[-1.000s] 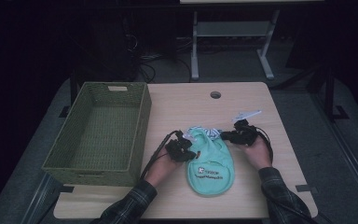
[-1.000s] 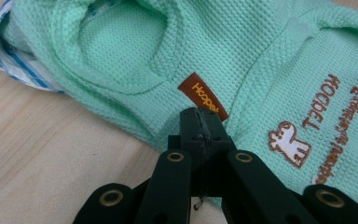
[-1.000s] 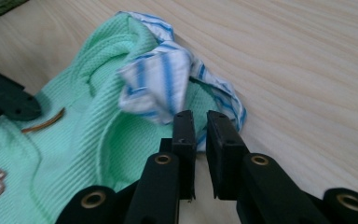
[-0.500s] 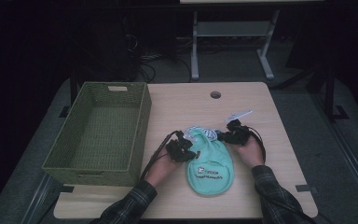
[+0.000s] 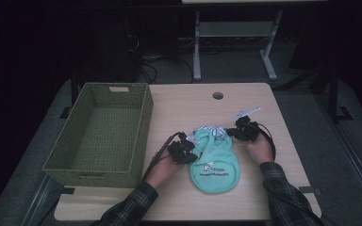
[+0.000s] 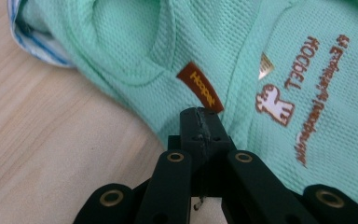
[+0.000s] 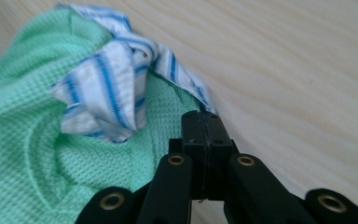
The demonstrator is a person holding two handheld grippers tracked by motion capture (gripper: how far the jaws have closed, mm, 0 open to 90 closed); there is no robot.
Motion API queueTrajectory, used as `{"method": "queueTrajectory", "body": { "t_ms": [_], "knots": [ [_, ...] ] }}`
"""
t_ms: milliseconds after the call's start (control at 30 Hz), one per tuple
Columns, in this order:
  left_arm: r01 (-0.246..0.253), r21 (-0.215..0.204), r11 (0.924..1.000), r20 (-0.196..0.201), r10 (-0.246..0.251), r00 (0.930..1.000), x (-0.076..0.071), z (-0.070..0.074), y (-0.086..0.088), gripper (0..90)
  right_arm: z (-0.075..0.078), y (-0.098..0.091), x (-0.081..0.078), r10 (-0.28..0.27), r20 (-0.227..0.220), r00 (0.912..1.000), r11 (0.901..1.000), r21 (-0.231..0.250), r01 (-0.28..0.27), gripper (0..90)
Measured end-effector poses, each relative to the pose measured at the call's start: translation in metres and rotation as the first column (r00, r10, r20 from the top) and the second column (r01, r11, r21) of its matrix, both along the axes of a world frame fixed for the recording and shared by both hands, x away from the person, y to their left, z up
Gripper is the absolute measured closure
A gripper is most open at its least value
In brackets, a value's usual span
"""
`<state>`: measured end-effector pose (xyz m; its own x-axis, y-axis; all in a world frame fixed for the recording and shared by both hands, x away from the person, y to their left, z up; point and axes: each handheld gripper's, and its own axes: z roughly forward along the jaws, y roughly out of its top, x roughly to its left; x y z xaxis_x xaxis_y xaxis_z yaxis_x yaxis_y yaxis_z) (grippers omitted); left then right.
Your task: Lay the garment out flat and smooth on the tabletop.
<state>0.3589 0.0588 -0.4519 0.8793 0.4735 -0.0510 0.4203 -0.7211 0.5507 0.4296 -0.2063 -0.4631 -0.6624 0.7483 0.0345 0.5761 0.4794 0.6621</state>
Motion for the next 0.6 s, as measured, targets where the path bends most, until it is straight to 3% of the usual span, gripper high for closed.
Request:
{"method": "queueTrajectory", "body": {
  "t_ms": [100,200,333,600],
  "knots": [
    [0.006,0.0,1.0,-0.011,-0.006,0.9999,-0.001,0.001,0.0,89.6,-0.005,-0.004,0.0,-0.022,-0.003,0.9997,0.999,0.039,0.023,89.5],
    [0.006,-0.001,1.0,-0.01,-0.006,0.9999,-0.001,0.0,-0.001,86.1,-0.005,-0.005,-0.001,-0.023,0.006,0.9997,0.999,0.039,0.023,86.5],
    [-0.004,-0.024,0.9997,-0.007,0.003,1.0,-0.002,0.004,0.0,83.3,0.001,-0.011,-0.003,-0.026,0.014,0.9996,0.9959,0.087,0.025,79.9],
    [-0.01,-0.048,0.9988,0.004,0.01,0.9999,0.0,0.01,0.005,73.5,0.011,-0.025,-0.019,-0.027,0.017,0.9995,0.9907,0.134,0.025,71.8]
  ]
}}
